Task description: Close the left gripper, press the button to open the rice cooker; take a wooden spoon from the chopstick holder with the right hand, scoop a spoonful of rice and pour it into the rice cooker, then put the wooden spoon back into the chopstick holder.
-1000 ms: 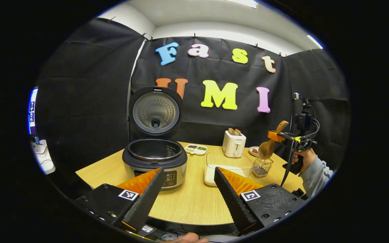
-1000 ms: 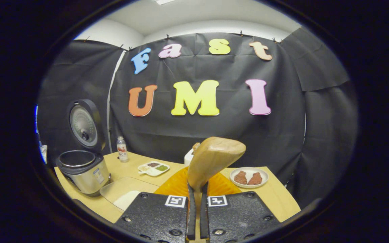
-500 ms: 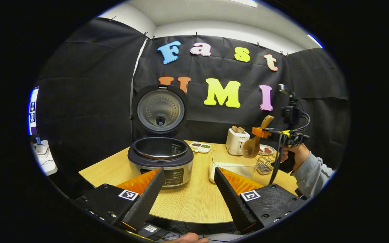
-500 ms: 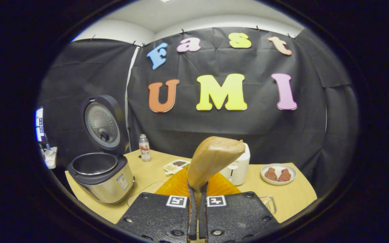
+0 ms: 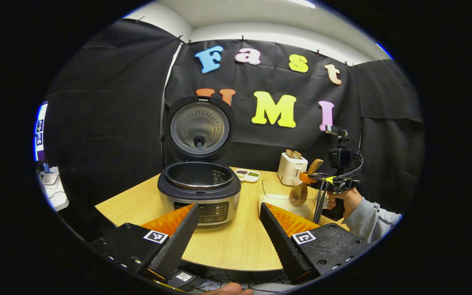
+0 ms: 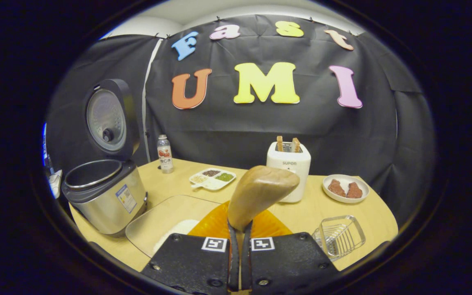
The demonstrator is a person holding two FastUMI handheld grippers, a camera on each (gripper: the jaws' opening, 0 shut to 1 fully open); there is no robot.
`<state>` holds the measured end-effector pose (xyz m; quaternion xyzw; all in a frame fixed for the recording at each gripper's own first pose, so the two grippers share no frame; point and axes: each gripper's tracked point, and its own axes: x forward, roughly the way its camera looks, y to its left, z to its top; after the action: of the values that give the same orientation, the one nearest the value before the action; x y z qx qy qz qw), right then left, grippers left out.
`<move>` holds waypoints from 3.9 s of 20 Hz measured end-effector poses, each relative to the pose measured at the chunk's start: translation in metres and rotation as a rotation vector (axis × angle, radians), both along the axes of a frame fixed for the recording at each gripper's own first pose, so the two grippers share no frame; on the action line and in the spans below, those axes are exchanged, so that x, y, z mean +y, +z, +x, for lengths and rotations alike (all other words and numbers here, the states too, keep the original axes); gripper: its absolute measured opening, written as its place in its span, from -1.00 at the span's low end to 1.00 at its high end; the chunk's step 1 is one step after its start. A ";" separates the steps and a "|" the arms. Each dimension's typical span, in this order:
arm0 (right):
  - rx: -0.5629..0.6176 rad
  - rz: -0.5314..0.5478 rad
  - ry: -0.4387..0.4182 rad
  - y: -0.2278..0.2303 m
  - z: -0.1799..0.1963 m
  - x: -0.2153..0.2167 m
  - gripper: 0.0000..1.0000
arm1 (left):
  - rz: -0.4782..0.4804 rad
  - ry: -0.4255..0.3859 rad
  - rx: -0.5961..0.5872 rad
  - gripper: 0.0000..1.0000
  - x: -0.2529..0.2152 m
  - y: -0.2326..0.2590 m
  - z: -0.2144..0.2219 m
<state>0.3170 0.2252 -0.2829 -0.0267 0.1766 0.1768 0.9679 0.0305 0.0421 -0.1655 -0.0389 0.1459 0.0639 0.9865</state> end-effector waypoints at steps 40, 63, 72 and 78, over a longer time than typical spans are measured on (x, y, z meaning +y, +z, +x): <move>0.391 1.178 -0.131 0.033 -0.009 -0.030 -0.86 | 0.035 -0.015 0.029 0.89 -0.012 0.002 -0.022; 0.184 0.716 0.228 0.146 -0.039 0.228 -0.85 | 0.111 0.070 -0.057 0.89 0.040 0.033 -0.080; 0.044 0.407 0.349 0.132 -0.054 0.281 -0.86 | 0.098 0.097 -0.060 0.89 0.056 0.034 -0.092; -0.004 0.303 0.369 0.127 -0.057 0.294 -0.85 | 0.102 0.091 -0.062 0.89 0.058 0.033 -0.099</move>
<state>0.2596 0.5192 -0.1558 0.0865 0.1384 0.3753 0.9124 -0.0683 0.1005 -0.1328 0.0026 0.1102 0.1149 0.9872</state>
